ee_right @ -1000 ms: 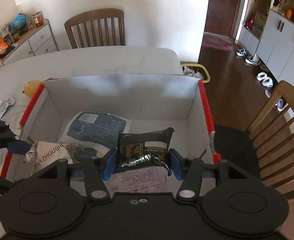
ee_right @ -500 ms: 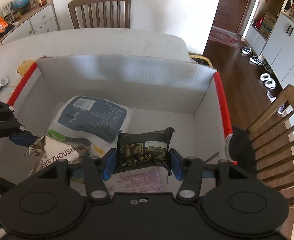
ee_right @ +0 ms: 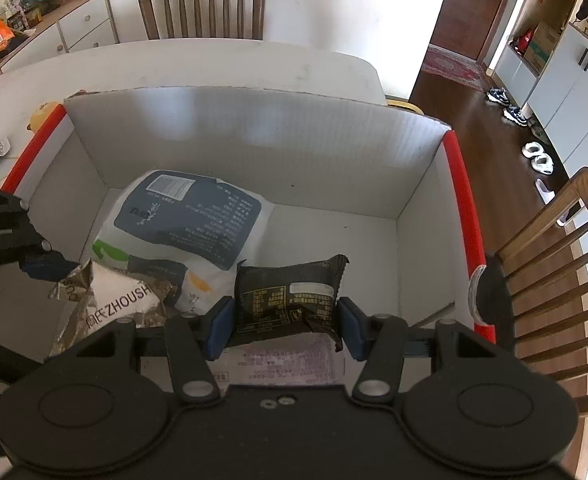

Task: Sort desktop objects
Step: 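Lower the foil bag and dark snack into the shoebox, then open the left tool on the foil bag while the right tool releases the dark snack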

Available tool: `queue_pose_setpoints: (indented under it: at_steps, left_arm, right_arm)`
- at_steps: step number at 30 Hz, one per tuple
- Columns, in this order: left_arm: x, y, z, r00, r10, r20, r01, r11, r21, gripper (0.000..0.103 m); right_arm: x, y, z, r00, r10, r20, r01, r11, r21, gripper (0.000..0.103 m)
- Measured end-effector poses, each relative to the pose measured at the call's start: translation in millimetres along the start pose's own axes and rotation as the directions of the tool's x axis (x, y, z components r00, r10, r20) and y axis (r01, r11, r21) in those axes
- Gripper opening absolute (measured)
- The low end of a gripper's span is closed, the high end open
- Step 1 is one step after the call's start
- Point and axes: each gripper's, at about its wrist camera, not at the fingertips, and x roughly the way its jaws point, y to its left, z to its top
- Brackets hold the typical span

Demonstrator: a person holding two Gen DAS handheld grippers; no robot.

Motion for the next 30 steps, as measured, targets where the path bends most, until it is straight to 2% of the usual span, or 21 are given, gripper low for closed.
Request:
queue_pose_setpoints:
  at_steps: [7, 12, 14, 24, 26, 30]
  left_arm:
    - [2, 2, -4, 1.000, -0.013, -0.007, 0.013, 1.000, -0.027, 0.048]
    - [3, 6, -8, 1.000, -0.028, -0.012, 0.027, 0.997, -0.066, 0.051]
    - [4, 7, -9, 1.000, -0.031, -0.003, 0.031, 0.997, -0.073, 0.051]
    - [-11, 6, -15, 0.997, -0.036, 0.063, 0.043, 0.993, -0.110, 0.058]
    - [-15, 6, -16, 0.996, -0.037, 0.075, 0.046, 0.992, -0.117, 0.059]
    - [-25, 6, -27, 0.993, -0.045, 0.111, 0.062, 0.985, -0.161, 0.072]
  right_arm:
    - [1, 0, -1, 1.000, 0.002, -0.003, -0.002, 1.000, 0.000, 0.056]
    - [-1, 2, -2, 1.000, -0.006, 0.001, 0.006, 1.000, -0.002, 0.061]
    - [-3, 2, -3, 1.000, -0.014, 0.010, 0.014, 1.000, -0.004, 0.065]
    - [-15, -3, -2, 0.999, 0.006, 0.037, -0.007, 0.999, 0.034, 0.067]
    - [-21, -5, -1, 0.999, 0.013, 0.048, -0.015, 0.999, 0.042, 0.072]
    - [-35, -7, 2, 0.996, 0.025, 0.084, -0.029, 0.998, 0.050, 0.075]
